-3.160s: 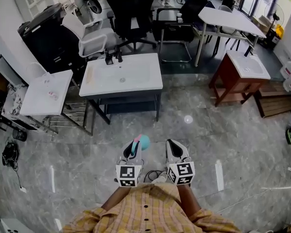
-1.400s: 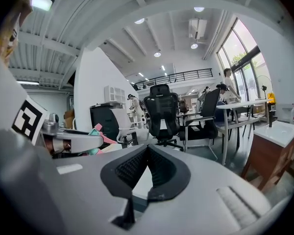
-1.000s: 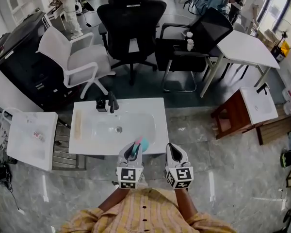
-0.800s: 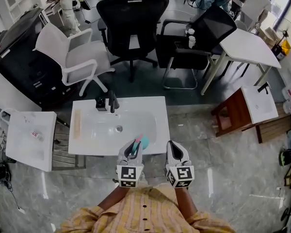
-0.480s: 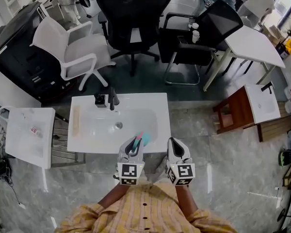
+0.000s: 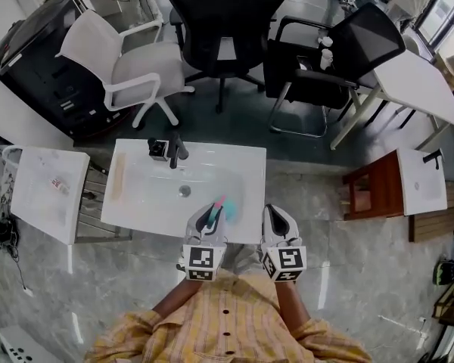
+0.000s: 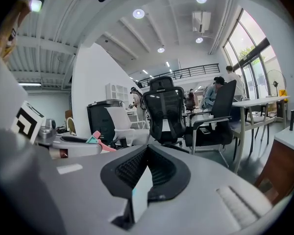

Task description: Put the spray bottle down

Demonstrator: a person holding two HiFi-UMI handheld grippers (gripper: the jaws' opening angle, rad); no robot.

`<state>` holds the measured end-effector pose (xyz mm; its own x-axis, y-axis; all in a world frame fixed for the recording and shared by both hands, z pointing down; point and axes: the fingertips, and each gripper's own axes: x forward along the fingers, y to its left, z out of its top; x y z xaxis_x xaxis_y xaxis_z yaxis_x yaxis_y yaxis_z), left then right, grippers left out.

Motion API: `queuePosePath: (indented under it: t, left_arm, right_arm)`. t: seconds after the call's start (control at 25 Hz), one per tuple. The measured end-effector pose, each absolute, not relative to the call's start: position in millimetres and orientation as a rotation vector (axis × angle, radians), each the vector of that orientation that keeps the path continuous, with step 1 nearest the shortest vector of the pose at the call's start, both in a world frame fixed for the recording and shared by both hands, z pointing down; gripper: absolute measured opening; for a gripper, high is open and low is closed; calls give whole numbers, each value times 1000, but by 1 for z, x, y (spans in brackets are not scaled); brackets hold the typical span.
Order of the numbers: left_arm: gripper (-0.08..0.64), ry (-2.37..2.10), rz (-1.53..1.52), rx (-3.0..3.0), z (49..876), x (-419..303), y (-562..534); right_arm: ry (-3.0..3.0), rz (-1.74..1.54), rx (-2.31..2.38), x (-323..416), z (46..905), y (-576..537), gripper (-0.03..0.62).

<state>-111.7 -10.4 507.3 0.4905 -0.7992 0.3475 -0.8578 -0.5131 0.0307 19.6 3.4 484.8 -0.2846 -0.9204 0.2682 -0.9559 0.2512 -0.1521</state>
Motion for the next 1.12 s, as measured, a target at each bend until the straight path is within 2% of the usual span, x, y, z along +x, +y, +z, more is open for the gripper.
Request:
queuePosePath:
  t: [1.12]
  left_arm:
    - [71, -1640, 536, 2408, 538, -63, -130]
  right_arm:
    - [-2520, 515, 1509, 59, 526, -84, 0]
